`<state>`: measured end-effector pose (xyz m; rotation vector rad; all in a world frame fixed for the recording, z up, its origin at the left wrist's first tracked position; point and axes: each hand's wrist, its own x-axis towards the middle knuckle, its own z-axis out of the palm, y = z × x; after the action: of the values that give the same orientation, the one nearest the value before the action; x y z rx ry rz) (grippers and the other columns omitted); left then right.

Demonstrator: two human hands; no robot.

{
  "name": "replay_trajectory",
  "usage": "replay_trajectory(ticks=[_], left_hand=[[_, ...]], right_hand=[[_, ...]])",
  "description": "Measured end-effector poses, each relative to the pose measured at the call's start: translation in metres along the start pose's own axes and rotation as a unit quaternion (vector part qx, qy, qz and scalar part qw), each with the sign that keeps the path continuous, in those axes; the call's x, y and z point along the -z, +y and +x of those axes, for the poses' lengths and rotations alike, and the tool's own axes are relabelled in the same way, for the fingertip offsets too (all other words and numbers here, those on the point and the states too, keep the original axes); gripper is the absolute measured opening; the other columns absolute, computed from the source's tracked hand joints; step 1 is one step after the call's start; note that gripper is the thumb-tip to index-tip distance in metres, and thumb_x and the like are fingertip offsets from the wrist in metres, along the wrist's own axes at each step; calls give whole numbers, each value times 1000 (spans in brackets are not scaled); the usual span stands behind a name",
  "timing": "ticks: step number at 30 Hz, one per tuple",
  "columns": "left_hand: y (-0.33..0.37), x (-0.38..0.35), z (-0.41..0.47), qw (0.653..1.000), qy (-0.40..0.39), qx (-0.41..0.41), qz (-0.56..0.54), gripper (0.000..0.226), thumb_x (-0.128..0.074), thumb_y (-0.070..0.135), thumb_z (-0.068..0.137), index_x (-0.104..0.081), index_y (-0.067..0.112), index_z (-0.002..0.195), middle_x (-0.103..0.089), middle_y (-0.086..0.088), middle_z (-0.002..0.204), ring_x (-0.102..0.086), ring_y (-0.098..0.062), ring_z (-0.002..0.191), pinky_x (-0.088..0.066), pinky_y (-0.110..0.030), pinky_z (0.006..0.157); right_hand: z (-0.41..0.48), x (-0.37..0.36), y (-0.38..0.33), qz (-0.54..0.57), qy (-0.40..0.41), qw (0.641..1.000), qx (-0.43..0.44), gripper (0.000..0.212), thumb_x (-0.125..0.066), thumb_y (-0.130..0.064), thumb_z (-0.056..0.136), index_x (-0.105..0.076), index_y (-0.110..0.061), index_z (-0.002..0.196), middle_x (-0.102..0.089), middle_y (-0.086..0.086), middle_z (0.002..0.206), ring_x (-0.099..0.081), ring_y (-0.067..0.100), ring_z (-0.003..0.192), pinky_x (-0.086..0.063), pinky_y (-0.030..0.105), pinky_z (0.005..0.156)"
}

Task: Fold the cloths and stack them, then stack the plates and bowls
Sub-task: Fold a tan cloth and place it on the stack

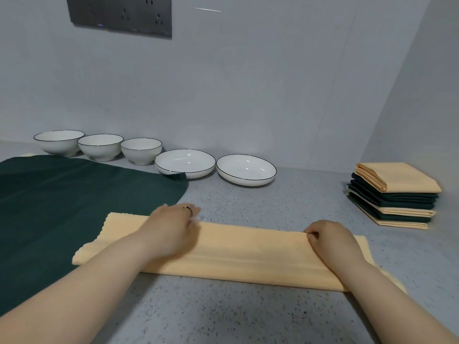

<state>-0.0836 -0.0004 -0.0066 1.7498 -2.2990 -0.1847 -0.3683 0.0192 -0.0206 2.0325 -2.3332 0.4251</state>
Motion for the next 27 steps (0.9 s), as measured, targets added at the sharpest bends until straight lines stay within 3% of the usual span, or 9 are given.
replay_trajectory(ticks=[2,5,10,13,15,19,23,27], left_hand=[[21,-5,-8,997,-58,-41,6,48,-23,31,100,-26,13,144,-20,0,154,-15,-12,143,-6,-25,115],[33,-19,-12,992,-115,-39,39,54,-16,36,101,-4,15,149,3,1,158,5,-9,145,3,-29,117],[29,-33,-13,992,-113,-11,58,54,-15,34,101,0,14,149,6,2,157,7,-8,144,5,-28,116],[31,-34,-12,993,-106,-10,58,54,-15,33,101,-1,14,149,5,2,157,7,-8,144,6,-29,116],[32,-32,-12,992,-108,-13,60,53,-15,33,101,-1,14,149,5,2,157,6,-8,144,5,-29,116],[32,-32,-13,992,-118,-13,53,53,-15,33,101,0,15,149,5,2,157,7,-8,144,5,-29,116],[28,-31,-11,989,-131,-19,63,54,-14,35,101,1,15,149,6,3,157,7,-8,144,4,-29,117],[17,-26,-13,988,-134,-16,76,61,-14,45,99,3,14,149,7,2,157,8,-10,145,3,-29,117]], right_hand=[[0,-1,-1,-4,-1,1000,0,29,-41,-12,94,-66,-15,107,-63,1,114,-56,17,104,-43,26,85],[-1,-1,-1,-8,-2,1000,1,30,-39,-10,95,-65,-14,108,-61,2,115,-54,17,106,-42,25,85],[-5,-1,-11,-76,-53,996,12,34,-31,-4,94,-51,-13,120,-52,5,122,-47,19,113,-38,26,83],[-7,5,-43,-131,-81,988,29,39,-29,-4,91,-37,-10,129,-43,10,134,-38,25,125,-29,29,101],[-12,1,-73,-114,-83,987,76,47,-31,-4,92,-29,-8,139,-31,12,147,-27,26,136,-17,32,113],[-31,-25,-121,-3,-121,980,160,49,-27,-11,97,-19,-12,146,-10,9,156,-9,20,144,-4,30,118],[-29,-29,-99,1,-154,981,118,54,-22,-39,100,-10,-18,148,0,2,158,2,15,145,2,31,117],[-27,-14,-42,-27,-165,985,52,60,-17,-47,98,-2,-19,149,5,0,157,5,13,145,3,30,117]])
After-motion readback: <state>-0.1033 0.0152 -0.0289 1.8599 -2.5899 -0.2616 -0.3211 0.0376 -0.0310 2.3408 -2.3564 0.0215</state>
